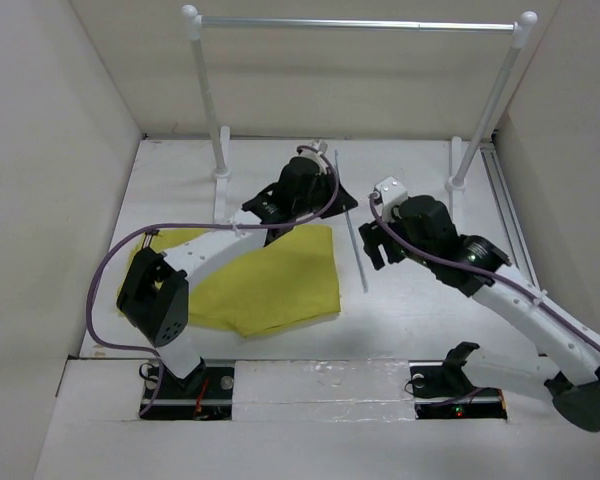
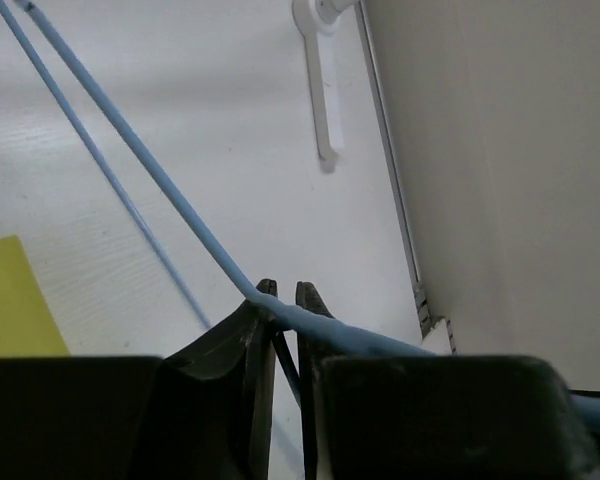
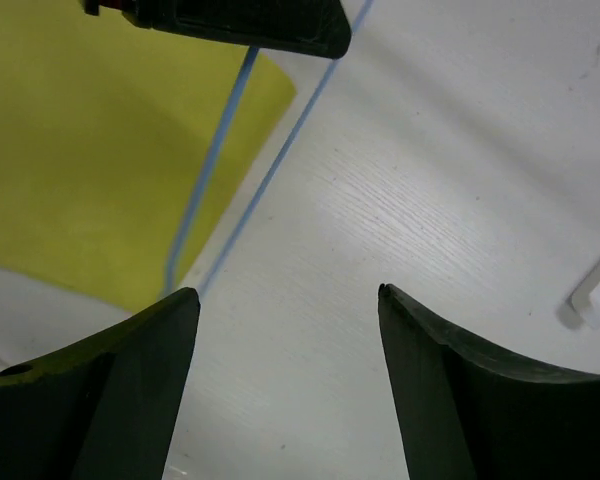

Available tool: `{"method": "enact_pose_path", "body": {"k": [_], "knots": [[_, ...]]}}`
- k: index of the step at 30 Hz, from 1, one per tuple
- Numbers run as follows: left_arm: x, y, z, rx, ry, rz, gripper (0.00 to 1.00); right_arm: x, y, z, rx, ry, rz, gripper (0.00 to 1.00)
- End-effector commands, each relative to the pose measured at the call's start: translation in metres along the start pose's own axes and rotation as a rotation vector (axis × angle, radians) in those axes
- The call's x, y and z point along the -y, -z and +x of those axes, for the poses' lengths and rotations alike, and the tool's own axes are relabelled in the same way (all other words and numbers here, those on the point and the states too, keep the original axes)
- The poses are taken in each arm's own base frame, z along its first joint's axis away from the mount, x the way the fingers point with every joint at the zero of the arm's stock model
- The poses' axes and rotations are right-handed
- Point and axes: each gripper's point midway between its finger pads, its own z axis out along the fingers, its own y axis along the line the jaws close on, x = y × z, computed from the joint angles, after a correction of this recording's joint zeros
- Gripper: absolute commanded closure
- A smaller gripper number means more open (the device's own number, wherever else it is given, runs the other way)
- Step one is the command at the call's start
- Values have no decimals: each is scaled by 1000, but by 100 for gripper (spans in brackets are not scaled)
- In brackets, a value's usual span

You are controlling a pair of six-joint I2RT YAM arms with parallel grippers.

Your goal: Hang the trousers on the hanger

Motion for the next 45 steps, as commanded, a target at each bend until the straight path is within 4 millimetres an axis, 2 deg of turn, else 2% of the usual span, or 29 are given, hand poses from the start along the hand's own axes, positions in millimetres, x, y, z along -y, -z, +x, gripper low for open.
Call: {"method": "enact_pose_path", "body": {"k": [1, 2, 3, 6, 7, 10, 13, 14, 15, 16, 18, 19, 20, 25, 26, 27, 28, 29, 30, 31, 35, 38, 41, 42, 45], "knots": [[22, 16, -5, 49, 13, 136, 100, -21, 22, -5, 77, -8, -195, 23], [14, 15, 4, 40, 22, 139, 100, -28, 18, -2, 92, -19, -240, 24], [15, 18, 7, 42, 28, 156, 100, -43, 19, -1, 103, -24, -320, 29], [7, 21, 18, 33, 55, 201, 100, -59, 8, 0, 122, -83, -402, 74], [5, 22, 22, 28, 54, 212, 100, -61, 5, -1, 128, -97, -409, 100], [-2, 27, 34, 39, 58, 257, 100, -61, -7, -2, 140, -119, -403, 100], [-20, 27, 46, 68, 71, 237, 100, -66, -24, 0, 133, -129, -437, 100], [-33, 28, 55, 63, 99, 212, 100, -72, -37, 7, 96, -137, -453, 100], [-36, 28, 59, 70, 107, 207, 100, -74, -43, 12, 70, -136, -462, 100], [-45, 26, 57, 104, 120, 177, 100, -71, -50, 14, 56, -144, -448, 100], [-62, 27, 70, 113, 146, 114, 100, -68, -64, 21, 32, -169, -408, 100], [-77, 25, 68, 145, 165, 50, 100, -67, -71, 33, 12, -184, -402, 100], [-86, 26, 77, 138, 179, 24, 100, -64, -77, 30, 36, -214, -398, 100], [-101, 25, 85, 187, 215, -91, 100, -73, -110, 54, -8, -287, -436, 100], [-98, 24, 86, 192, 213, -99, 100, -73, -114, 52, 9, -285, -438, 97], [-95, 23, 92, 188, 210, -107, 100, -75, -118, 54, 8, -285, -448, 87], [-100, 23, 93, 202, 222, -141, 100, -78, -125, 60, -10, -291, -453, 81], [-101, 21, 97, 199, 226, -150, 100, -80, -129, 58, 8, -294, -463, 76], [-102, 20, 101, 199, 224, -161, 100, -79, -132, 61, 5, -304, -474, 66], [-105, 18, 105, 201, 221, -178, 100, -82, -136, 60, 16, -305, -486, 63], [-124, 18, 110, 230, 220, -244, 100, -89, -150, 79, -47, -325, -503, 58], [-132, 21, 109, 262, 207, -275, 100, -86, -156, 95, -86, -359, -461, 38], [-140, 22, 107, 289, 199, -302, 100, -95, -155, 105, -105, -395, -508, 36], [-143, 22, 107, 295, 194, -308, 100, -100, -156, 115, -146, -399, -508, 36], [-147, 21, 109, 301, 164, -325, 100, -107, -155, 119, -154, -402, -525, 40]]}}
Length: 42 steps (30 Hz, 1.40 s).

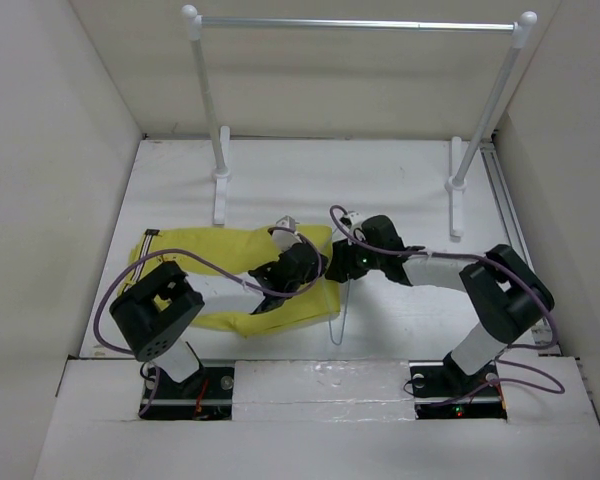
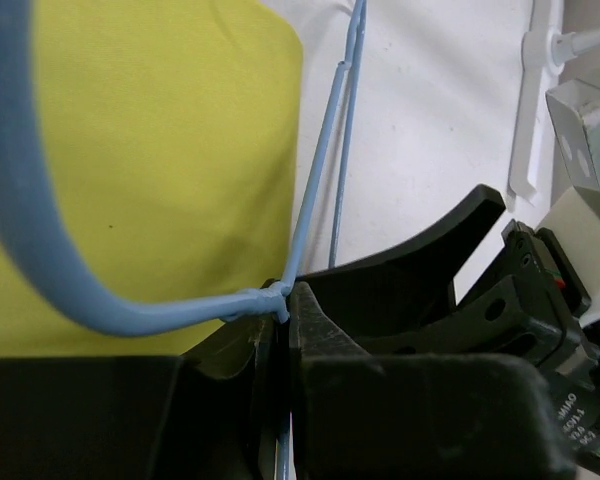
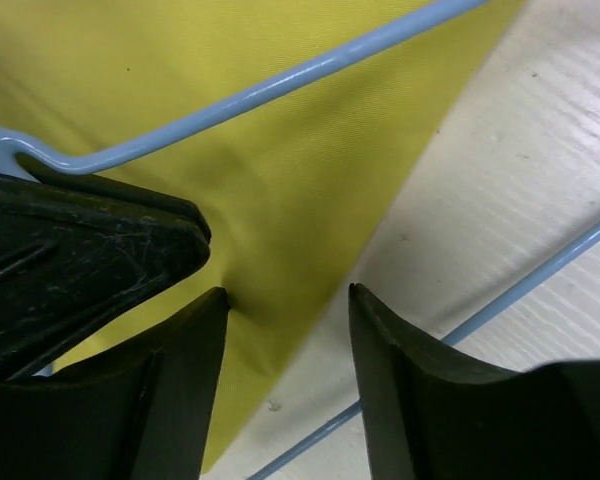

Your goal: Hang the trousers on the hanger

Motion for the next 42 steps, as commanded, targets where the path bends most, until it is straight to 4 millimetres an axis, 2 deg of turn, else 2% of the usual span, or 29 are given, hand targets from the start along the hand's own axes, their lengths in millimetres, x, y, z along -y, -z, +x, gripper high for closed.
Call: {"method": "enact_pose_path", "body": {"k": [1, 2, 5, 6, 7, 8, 10, 11, 12, 15, 16, 19, 20, 22, 23, 26, 27, 29, 33, 37, 38, 40, 42], "knots": [[-10, -3, -11, 79, -22, -39, 100, -12, -6, 2, 21, -15, -63, 44], [-17, -5, -8, 78, -34, -57, 100, -17, -7, 5, 14, -20, -80, 47], [-34, -9, -4, 81, -66, -105, 100, -22, -7, 4, 15, -12, -104, 78], [-36, -9, -3, 82, -68, -113, 100, -24, -6, 1, 17, -10, -115, 93], [-38, -9, -3, 80, -69, -114, 100, -25, -5, 1, 17, -9, -120, 100], [-38, -9, -3, 81, -72, -115, 100, -27, 1, -8, 47, -11, -125, 100], [-39, -11, -6, 88, -73, -122, 100, -24, 13, -13, 78, -41, -140, 100], [-35, -11, -10, 97, -81, -119, 100, -32, 27, -24, 123, -55, -165, 100], [-38, -11, -10, 100, -95, -130, 100, -35, 36, -23, 131, -67, -188, 100], [-46, -11, -19, 111, -109, -156, 100, -31, 64, -35, 170, -81, -170, 100], [-49, -9, -19, 110, -111, -162, 100, -23, 71, -31, 141, -105, -141, 100], [-55, -3, -31, 136, -118, -168, 100, -17, 90, -28, 137, -85, -107, 100], [-56, 0, -33, 140, -130, -167, 100, -5, 96, -29, 158, -88, -81, 100], [-60, 3, -33, 136, -176, -180, 100, 5, 112, -27, 177, -104, -54, 100], [-64, 4, -33, 133, -191, -186, 100, 22, 122, -31, 207, -132, -19, 100], [-76, 12, -35, 135, -223, -221, 100, 43, 143, -33, 221, -125, 47, 100], [-78, 14, -36, 136, -233, -224, 100, 58, 152, -34, 230, -142, 79, 100], [-75, 20, -40, 143, -253, -213, 100, 73, 159, -26, 204, -143, 118, 100], [-67, 26, -48, 146, -309, -195, 100, 104, 173, -28, 243, -177, 178, 100], [-57, 31, -51, 158, -365, -193, 100, 114, 166, -34, 243, -173, 159, 100], [-45, 32, -59, 185, -365, -203, 100, 120, 165, -35, 242, -168, 177, 100], [-43, 33, -61, 185, -366, -206, 100, 126, 164, -35, 245, -175, 187, 100], [-29, 33, -65, 196, -350, -168, 100, 127, 162, -35, 237, -177, 178, 100]]}}
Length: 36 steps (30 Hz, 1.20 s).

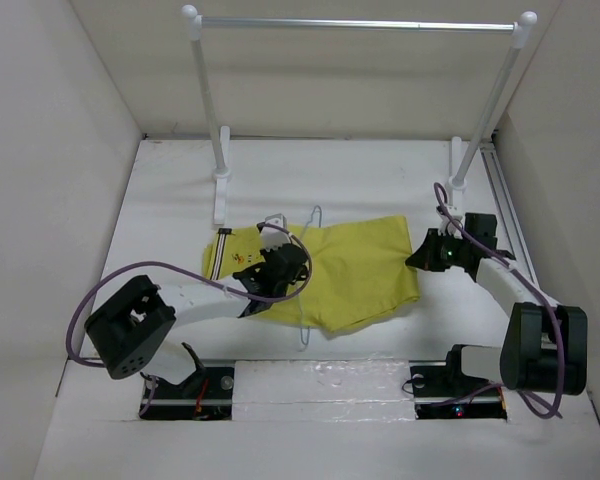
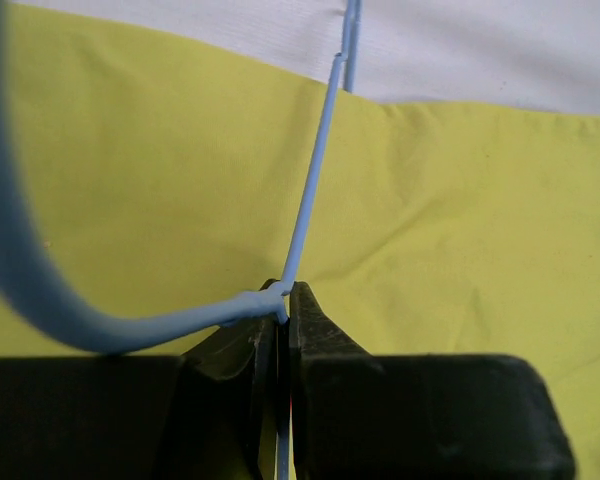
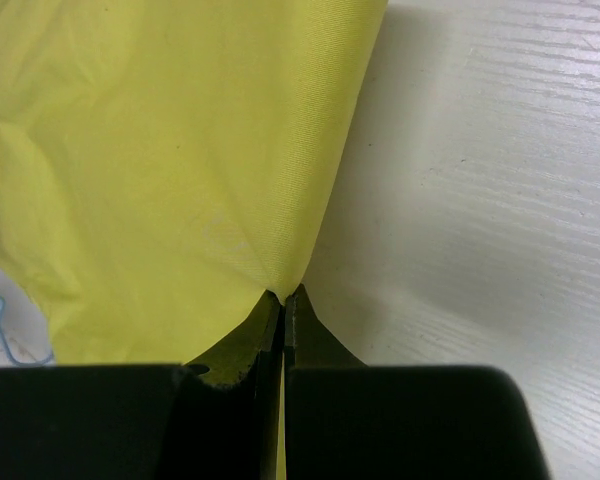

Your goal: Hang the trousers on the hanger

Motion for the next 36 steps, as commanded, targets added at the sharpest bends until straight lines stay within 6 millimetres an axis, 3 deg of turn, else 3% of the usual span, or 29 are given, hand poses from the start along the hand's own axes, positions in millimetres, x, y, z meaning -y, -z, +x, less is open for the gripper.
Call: {"method": "enact_pose_path", "body": {"k": [1, 9, 15, 17, 18, 21, 22, 23, 24, 25, 27, 29, 30, 32, 33, 34, 36], "knots": [[25, 9, -37, 76, 13, 38, 100, 0, 0, -32, 77, 96, -18, 100], [61, 22, -75, 150, 51, 96, 100, 9, -7, -14, 37, 64, 1, 100], [104, 53, -107, 225, 46, 184, 100, -1, 3, -25, 55, 96, 20, 100], [117, 66, -126, 256, 53, 208, 100, -14, 9, -31, 46, 113, 14, 86], [119, 70, -134, 266, 43, 208, 100, -21, 17, -38, 65, 127, 12, 66], [136, 90, -168, 302, 38, 240, 100, -54, 40, -64, 107, 244, -27, 38], [148, 106, -190, 320, 36, 279, 100, -65, 55, -70, 121, 266, -23, 34], [154, 114, -202, 335, 29, 296, 100, -88, 71, -92, 173, 323, -40, 31], [157, 120, -210, 341, 12, 299, 100, -99, 84, -102, 204, 349, -34, 28], [166, 133, -232, 373, 14, 314, 100, -114, 101, -107, 233, 363, -35, 27], [172, 142, -243, 373, 1, 330, 100, -152, 128, -127, 315, 419, -76, 26], [180, 151, -255, 384, 2, 358, 100, -189, 149, -131, 379, 392, -170, 26], [184, 154, -256, 378, -2, 377, 100, -212, 149, -121, 363, 389, -264, 26], [190, 157, -261, 365, -5, 384, 100, -250, 161, -119, 413, 315, -411, 26], [192, 158, -262, 358, -13, 387, 100, -256, 153, -111, 400, 271, -447, 26], [195, 159, -264, 361, -18, 394, 100, -287, 161, -107, 418, 245, -560, 25], [200, 159, -262, 354, -35, 412, 100, -303, 161, -106, 440, 215, -607, 22]]}}
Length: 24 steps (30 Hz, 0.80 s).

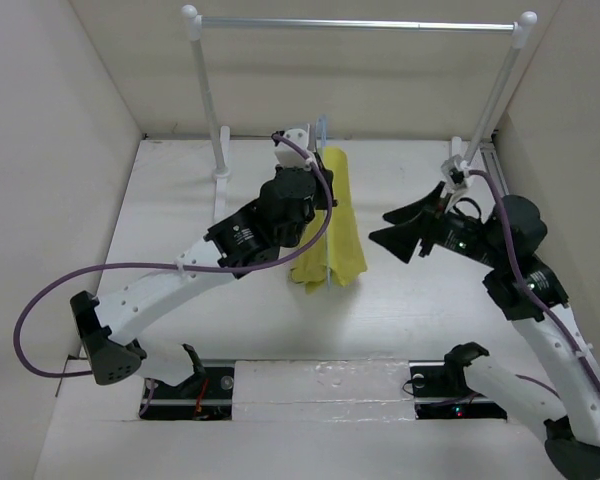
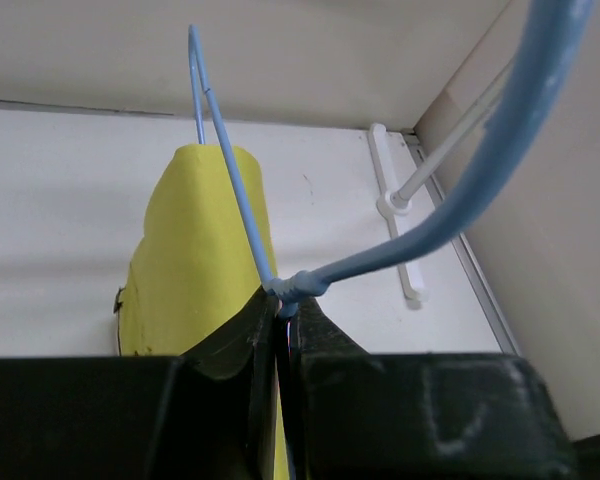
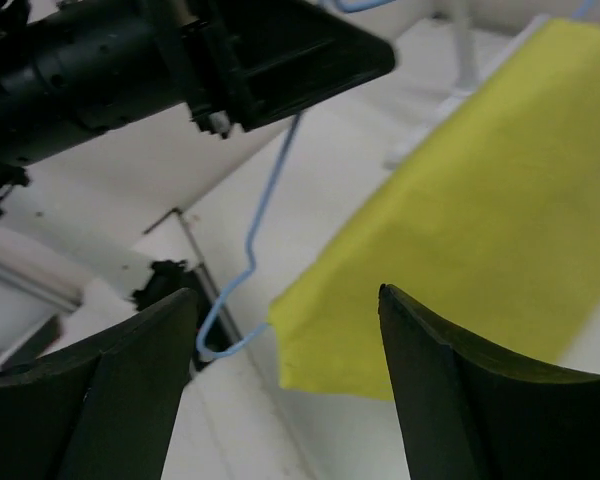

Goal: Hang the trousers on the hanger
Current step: Place the trousers on the hanger, then place the hanger at the clothesline.

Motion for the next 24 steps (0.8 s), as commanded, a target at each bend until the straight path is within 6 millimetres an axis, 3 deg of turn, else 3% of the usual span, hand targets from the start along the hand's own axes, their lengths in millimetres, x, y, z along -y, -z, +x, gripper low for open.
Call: {"method": "enact_pose_path", "body": {"k": [1, 3, 5, 9, 10, 12, 17, 21, 22, 23, 24], "knots": [[27, 8, -40, 73, 51, 96, 100, -35, -26, -8, 58, -168, -118, 21], [32, 6, -34, 44, 54, 115, 100, -34, -45, 3, 11, -179, -104, 19], [37, 3, -27, 25, 67, 128, 100, -44, -64, 16, -36, -161, -137, 19], [37, 3, -21, 4, 72, 128, 100, -34, -82, 21, -22, -156, -89, 20], [36, 4, -19, -6, 75, 128, 100, -24, -91, 33, -44, -168, -64, 23], [35, 3, -15, -17, 71, 121, 100, -20, -94, 37, -49, -176, -54, 26], [33, 5, -8, -44, 82, 118, 100, -27, -105, 46, -15, -238, -94, 51], [29, 2, -5, -53, 82, 109, 100, -25, -115, 63, -23, -282, -128, 50], [26, 1, -8, -46, 82, 101, 100, -23, -117, 70, -36, -305, -129, 54], [26, 1, -9, -43, 81, 99, 100, -27, -119, 72, -35, -313, -148, 68], [22, -1, -12, -38, 82, 89, 100, -28, -120, 69, -11, -317, -155, 74]]}}
